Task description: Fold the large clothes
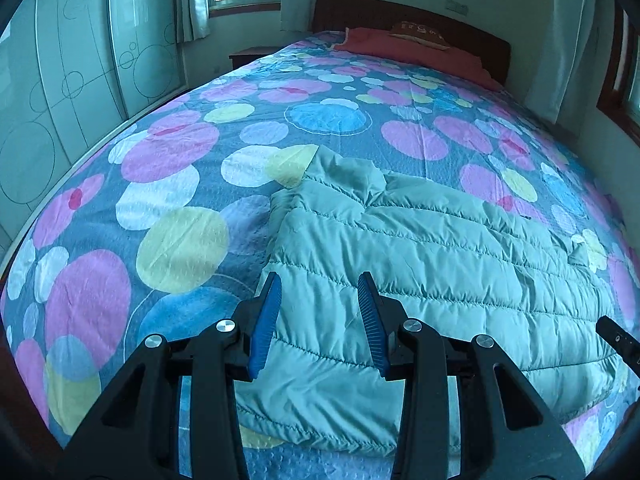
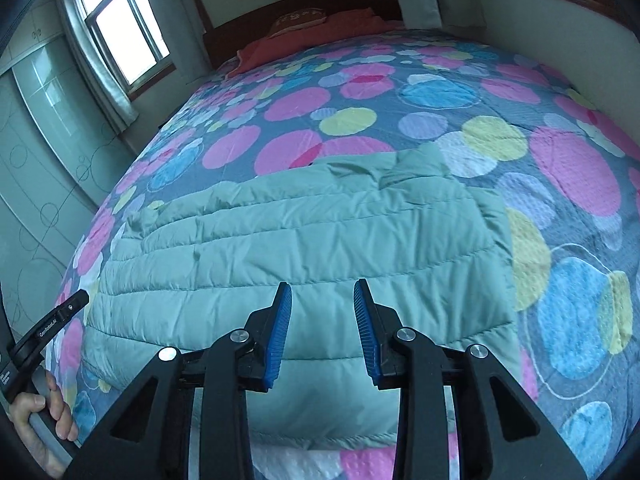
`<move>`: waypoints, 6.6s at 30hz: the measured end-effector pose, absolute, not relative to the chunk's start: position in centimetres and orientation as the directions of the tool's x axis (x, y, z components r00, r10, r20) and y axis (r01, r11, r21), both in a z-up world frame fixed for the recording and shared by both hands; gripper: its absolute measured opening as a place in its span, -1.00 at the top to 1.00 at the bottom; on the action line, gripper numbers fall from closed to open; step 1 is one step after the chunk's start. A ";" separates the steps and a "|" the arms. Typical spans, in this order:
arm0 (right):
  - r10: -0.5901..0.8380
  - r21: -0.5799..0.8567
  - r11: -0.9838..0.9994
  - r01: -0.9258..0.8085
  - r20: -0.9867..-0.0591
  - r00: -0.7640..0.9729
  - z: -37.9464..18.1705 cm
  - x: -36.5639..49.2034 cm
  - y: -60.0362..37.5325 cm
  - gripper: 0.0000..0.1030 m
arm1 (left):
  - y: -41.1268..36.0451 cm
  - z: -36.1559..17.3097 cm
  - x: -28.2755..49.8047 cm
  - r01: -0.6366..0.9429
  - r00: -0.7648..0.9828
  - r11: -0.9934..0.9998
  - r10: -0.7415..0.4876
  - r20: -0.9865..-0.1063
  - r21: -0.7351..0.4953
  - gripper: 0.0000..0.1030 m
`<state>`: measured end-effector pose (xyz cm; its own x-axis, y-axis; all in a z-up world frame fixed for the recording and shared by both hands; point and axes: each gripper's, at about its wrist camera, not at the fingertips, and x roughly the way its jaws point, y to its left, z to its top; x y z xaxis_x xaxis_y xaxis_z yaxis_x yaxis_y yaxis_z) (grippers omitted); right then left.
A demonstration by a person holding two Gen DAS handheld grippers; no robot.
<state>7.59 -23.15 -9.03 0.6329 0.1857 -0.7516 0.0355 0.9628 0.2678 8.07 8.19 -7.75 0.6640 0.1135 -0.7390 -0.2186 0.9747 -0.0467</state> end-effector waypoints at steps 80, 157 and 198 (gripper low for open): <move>-0.006 -0.038 0.999 -0.038 -0.781 0.624 -14.7 11.8 -13.9 0.36 | 10.8 -14.1 11.8 -0.306 0.571 0.921 -0.025 -0.821 -0.240 0.66; -0.268 -0.048 0.915 0.400 -0.816 0.513 -14.0 0.9 -42.6 0.32 | -27.5 -9.3 6.5 0.343 0.674 0.937 -0.197 -0.712 0.065 0.37; 0.238 0.554 0.791 0.260 -0.670 0.703 -10.6 11.1 -35.7 -0.27 | -2.0 -13.3 11.8 -0.238 0.653 0.728 -0.371 -0.661 -0.643 -0.07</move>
<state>11.14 -35.67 -10.56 0.7034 0.2376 -0.6698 0.2599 0.7912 0.5536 11.77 -2.00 -13.26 0.6528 -0.3705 -0.6607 -0.2381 0.7277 -0.6433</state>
